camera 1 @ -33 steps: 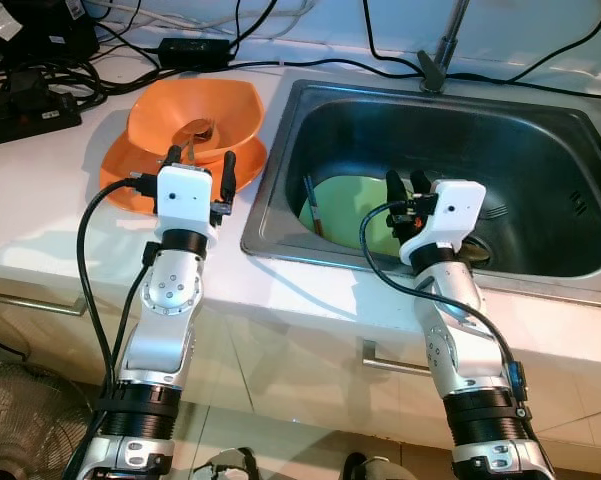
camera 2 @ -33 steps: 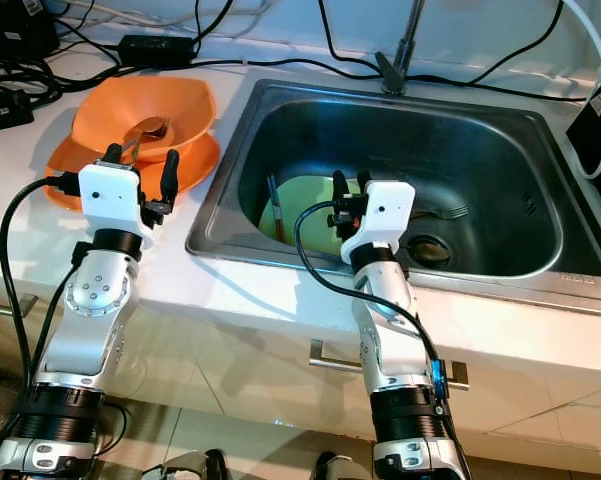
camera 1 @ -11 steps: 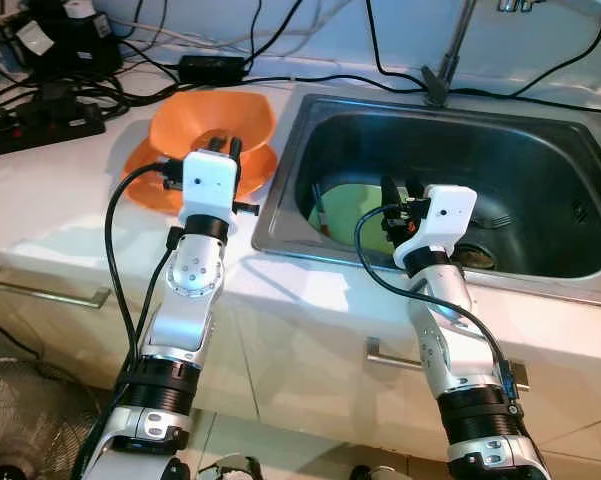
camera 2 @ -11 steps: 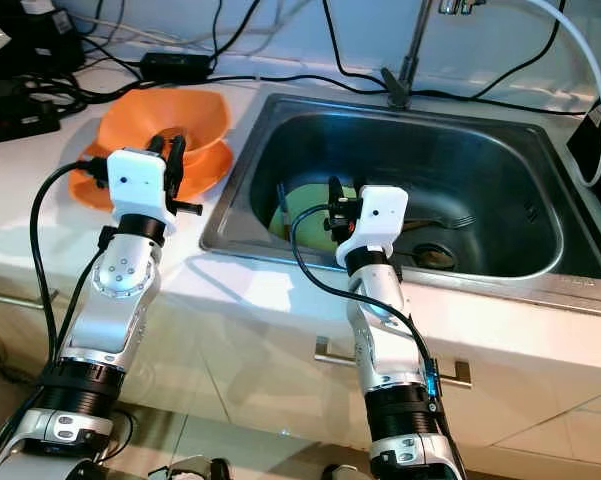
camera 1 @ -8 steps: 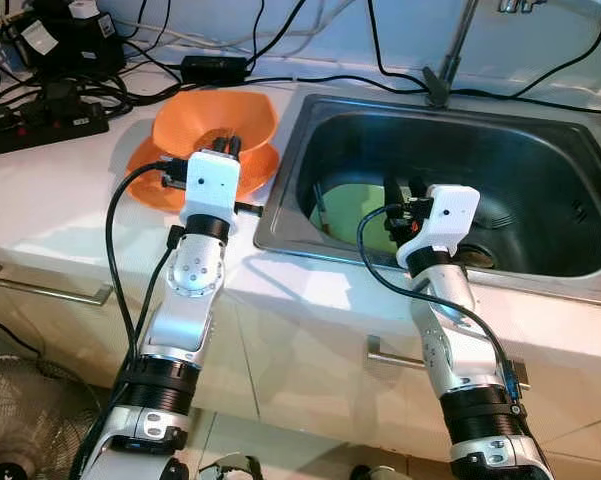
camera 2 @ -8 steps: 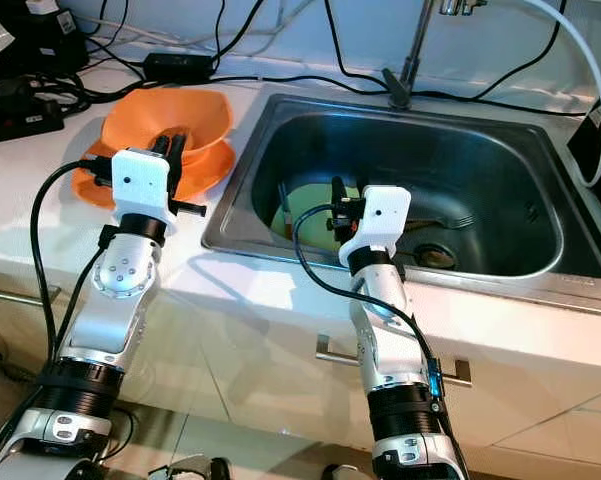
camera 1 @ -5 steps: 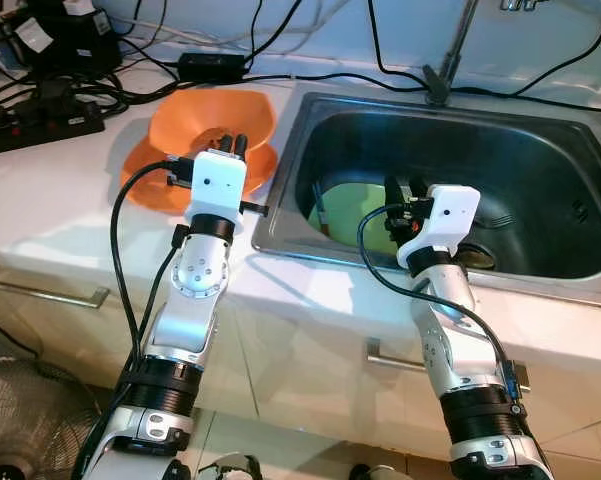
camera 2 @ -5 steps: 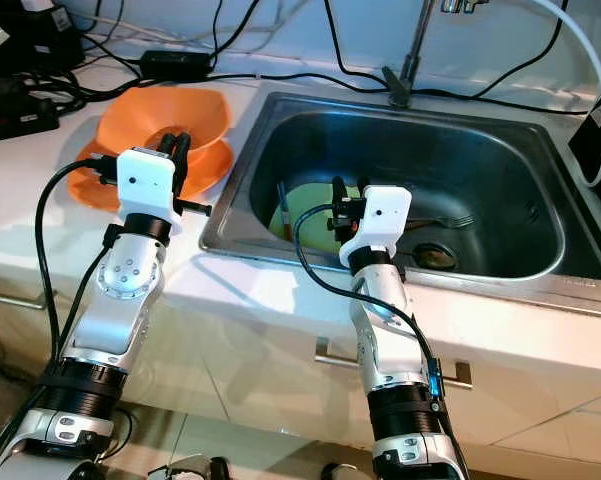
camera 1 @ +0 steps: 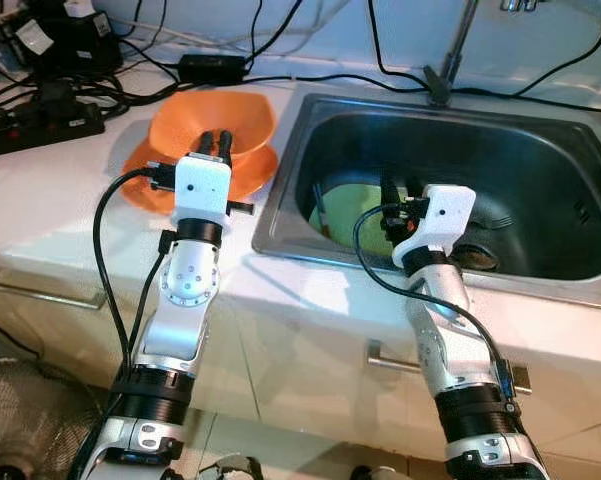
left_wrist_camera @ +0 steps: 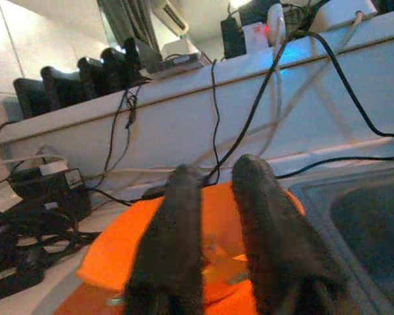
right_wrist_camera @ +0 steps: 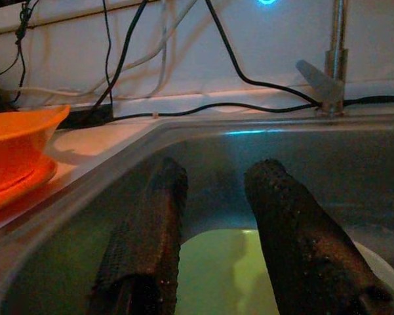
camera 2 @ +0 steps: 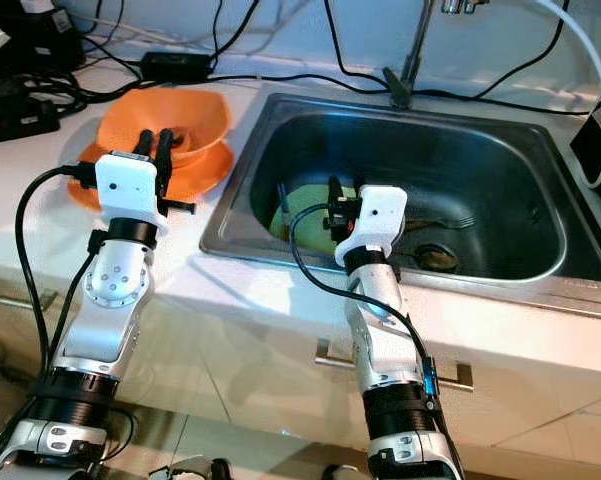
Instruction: Kitchen organization
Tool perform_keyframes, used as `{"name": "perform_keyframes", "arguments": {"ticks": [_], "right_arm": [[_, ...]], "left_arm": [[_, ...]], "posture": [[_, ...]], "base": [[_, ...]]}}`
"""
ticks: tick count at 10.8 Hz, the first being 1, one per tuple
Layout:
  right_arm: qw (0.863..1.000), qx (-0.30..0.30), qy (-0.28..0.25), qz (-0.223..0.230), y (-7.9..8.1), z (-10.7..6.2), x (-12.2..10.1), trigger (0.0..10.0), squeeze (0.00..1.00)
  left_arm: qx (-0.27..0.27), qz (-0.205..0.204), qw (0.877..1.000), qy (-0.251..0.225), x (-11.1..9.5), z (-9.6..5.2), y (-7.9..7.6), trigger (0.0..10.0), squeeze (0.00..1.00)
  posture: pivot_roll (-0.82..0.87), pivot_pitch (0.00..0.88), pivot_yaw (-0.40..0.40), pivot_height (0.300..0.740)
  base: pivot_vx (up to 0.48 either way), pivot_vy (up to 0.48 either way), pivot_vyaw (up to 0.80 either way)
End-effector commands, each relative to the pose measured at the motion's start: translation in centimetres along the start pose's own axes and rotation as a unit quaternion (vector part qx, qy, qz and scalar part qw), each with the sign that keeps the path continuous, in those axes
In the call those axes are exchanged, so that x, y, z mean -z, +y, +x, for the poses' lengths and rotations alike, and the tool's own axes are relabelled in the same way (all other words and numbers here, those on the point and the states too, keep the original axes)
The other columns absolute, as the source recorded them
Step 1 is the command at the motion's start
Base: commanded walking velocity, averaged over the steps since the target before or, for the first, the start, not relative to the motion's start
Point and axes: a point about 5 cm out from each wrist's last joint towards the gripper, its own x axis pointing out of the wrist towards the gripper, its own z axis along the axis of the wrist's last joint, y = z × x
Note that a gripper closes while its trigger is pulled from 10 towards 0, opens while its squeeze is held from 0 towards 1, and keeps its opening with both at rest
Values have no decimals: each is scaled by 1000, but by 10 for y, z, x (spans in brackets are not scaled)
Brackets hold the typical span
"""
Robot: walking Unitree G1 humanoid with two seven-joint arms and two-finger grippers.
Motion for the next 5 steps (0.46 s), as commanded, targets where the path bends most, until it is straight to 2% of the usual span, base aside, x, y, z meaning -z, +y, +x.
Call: {"name": "perform_keyframes", "arguments": {"ticks": [1, 3, 5], "right_arm": [[1000, 3, 1, 1, -3, 1, 0, 10000, 0], [1000, 3, 2, 0, -3, 1, 0, 10000, 0], [1000, 4, 4, -2, -4, 0, 1, 10000, 0]], "left_arm": [[-7, 2, 1000, -6, -2, -2, 3, 10000, 1000], [-1, 4, 1000, 5, 2, -6, 1, 10000, 1000], [-9, 11, 1000, 19, 9, -10, 5, 10000, 1000]], "posture": [[29, 15, 9, 740], [28, 41, 4, 740], [29, 52, 0, 740]], "base": [[0, 0, 0], [0, 0, 0], [0, 0, 0]]}}
